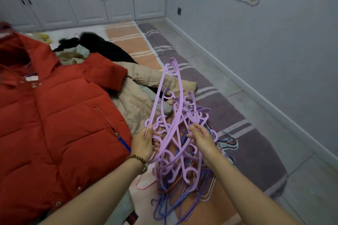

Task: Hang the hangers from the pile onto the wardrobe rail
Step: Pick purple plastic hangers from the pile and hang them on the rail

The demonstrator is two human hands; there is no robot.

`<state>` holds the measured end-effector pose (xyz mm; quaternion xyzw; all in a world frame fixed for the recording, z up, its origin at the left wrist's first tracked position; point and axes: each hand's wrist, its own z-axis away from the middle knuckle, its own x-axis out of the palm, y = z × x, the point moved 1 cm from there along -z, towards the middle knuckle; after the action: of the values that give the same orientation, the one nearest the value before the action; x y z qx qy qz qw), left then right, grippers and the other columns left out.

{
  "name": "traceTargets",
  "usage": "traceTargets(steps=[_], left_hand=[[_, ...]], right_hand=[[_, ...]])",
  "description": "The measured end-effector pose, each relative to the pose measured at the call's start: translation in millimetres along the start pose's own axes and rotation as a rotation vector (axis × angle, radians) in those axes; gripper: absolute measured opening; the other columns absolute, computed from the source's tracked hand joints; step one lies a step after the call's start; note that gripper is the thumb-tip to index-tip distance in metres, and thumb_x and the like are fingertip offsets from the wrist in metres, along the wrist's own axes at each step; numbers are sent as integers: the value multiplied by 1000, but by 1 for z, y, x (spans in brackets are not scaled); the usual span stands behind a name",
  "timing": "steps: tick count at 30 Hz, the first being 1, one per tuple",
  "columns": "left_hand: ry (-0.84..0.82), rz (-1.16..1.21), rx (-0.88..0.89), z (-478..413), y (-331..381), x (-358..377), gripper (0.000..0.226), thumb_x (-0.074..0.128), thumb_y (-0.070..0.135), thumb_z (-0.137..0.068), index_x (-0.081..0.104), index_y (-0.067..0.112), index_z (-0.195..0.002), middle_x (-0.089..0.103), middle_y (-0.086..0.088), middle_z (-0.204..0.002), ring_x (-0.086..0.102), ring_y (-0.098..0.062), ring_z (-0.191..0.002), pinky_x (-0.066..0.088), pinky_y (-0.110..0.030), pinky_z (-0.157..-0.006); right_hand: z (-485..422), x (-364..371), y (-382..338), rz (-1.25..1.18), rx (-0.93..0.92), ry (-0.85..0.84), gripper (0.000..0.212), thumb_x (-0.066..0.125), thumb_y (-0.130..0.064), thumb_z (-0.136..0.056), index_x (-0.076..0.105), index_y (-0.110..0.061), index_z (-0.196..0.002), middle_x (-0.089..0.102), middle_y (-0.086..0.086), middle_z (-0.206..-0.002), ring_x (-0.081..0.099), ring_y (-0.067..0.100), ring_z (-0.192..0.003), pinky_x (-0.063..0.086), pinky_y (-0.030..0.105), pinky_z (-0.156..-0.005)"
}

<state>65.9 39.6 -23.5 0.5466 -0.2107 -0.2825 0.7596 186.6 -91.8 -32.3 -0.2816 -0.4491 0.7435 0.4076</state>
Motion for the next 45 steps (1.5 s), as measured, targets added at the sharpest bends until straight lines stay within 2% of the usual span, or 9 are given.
traceTargets(steps=[5,11,15,20,25,32,36,41,45], left_hand=[[22,-40,-61,7,-4,-15,42,41,28,-98,58,1,-70,54,-10,-48,49,-14,-35,38,-17,-32],[-87,-173,-12,24,26,-9,53,37,36,-98,55,4,-60,44,-1,-38,35,-14,-33,29,-18,-34],[-143,-211,33,37,68,9,53,37,39,-97,60,12,-58,47,-2,-46,33,-13,-36,30,-20,-36],[-255,-223,139,65,138,48,57,36,45,-96,64,6,-64,48,-5,-47,38,-16,-41,33,-25,-43],[-418,-114,268,132,232,105,52,35,37,-98,59,10,-61,46,3,-41,38,-4,-29,33,-15,-35],[-936,7,270,279,347,177,49,34,41,-98,52,12,-63,37,7,-32,29,-3,-27,23,-13,-30],[-1228,-68,321,370,400,204,52,32,49,-95,50,16,-59,40,8,-37,35,-5,-32,28,-14,-35],[-1338,-211,634,488,459,217,51,27,52,-94,66,20,-100,63,6,-79,57,-5,-65,44,-8,-50],[-1722,-180,605,572,487,221,61,29,64,-85,63,22,-113,69,7,-97,62,-6,-68,51,-18,-63]], right_hand=[[10,-10,5,-119,68,-57,45,43,-37,-97,43,-14,-136,54,7,-135,58,22,-114,41,38,-106],[22,-31,-45,-483,-10,66,39,43,-20,-99,41,-7,-135,54,13,-134,63,20,-100,46,32,-94],[55,-52,-98,-411,-151,148,19,41,-10,-99,51,-7,-115,62,15,-119,65,23,-94,54,30,-86],[119,-97,-174,-359,-293,253,31,43,-16,-99,51,-1,-125,65,13,-111,68,16,-82,57,21,-71],[227,-150,-263,-315,-448,399,20,43,-18,-99,56,-8,-110,66,12,-102,66,17,-82,53,26,-77],[413,-210,-345,-57,-597,458,27,46,-28,-97,62,-13,-112,68,7,-111,65,17,-102,54,28,-85],[521,-232,-380,-139,-725,500,29,41,-25,-98,59,-9,-115,73,3,-102,71,14,-91,57,23,-73],[652,-241,-399,-196,-905,616,19,44,-22,-96,60,-12,-94,75,1,-87,71,13,-77,58,23,-71],[741,-236,-394,-82,-1018,763,15,54,-28,-83,58,-13,-85,75,3,-85,71,14,-76,57,23,-69]])
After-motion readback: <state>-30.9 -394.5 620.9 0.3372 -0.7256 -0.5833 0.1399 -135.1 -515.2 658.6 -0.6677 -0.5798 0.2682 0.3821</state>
